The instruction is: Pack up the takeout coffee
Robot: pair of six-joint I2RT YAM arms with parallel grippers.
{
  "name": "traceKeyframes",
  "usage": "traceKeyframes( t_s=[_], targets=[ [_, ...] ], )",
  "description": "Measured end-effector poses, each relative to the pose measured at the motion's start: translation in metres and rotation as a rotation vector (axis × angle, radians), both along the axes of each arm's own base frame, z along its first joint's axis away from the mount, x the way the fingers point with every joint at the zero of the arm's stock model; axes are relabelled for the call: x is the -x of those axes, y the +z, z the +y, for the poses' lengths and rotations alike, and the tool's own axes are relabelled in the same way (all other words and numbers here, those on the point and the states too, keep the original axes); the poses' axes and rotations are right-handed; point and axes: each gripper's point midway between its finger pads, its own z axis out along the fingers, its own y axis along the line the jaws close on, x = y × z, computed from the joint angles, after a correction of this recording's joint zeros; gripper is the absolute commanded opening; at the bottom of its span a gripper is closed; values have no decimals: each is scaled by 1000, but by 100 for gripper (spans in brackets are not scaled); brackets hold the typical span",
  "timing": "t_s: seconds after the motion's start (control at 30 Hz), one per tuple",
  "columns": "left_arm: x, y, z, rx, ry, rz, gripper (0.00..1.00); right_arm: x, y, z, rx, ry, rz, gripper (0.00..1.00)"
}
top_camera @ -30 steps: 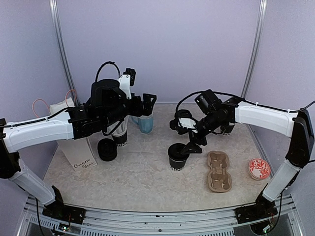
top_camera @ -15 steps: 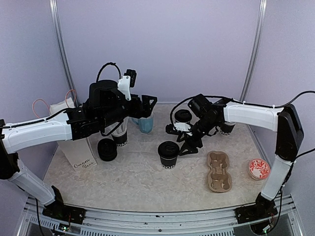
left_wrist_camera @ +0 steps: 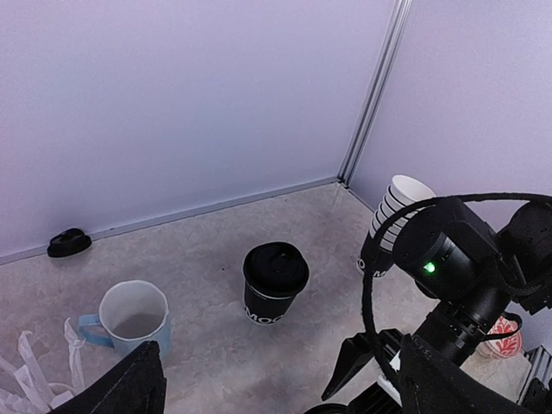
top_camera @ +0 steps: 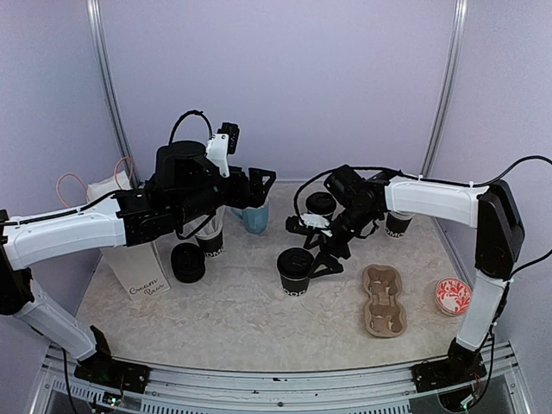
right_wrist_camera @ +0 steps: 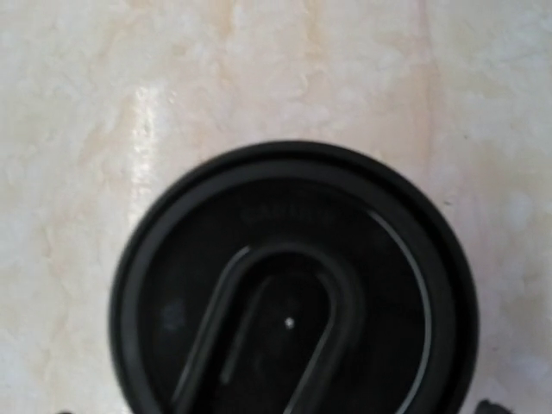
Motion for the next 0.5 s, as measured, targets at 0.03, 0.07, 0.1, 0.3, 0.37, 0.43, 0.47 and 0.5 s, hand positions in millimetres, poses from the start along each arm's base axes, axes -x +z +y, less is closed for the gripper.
traceKeyframes(
  t_s=[0.03, 0.07, 0.1, 0.3, 0.37, 0.43, 0.47, 0.5],
  targets=[
    [0, 0, 0, 0, 0, 0, 91, 1, 1, 1, -5, 1, 4, 99],
    [0, 0, 0, 1, 0, 0, 91, 1, 3, 2, -10, 3, 7, 99],
    [0, 0, 0, 1, 0, 0, 91, 2, 5, 4, -15, 3, 8, 99],
    [1, -1, -1, 5, -7, 7, 91, -2, 17, 17, -45, 7, 0, 99],
    [1, -2, -1, 3, -8, 12, 91, -2, 17, 21, -49, 10, 7, 98],
    [1, -4, 0, 0, -8, 15, 91, -1, 13, 23, -45, 12, 17, 98],
    [1, -5, 0, -1, -8, 16, 91, 0, 11, 24, -41, 14, 23, 97],
    [1, -6, 0, -3, -7, 18, 91, 1, 8, 25, -37, 17, 29, 96]
  ],
)
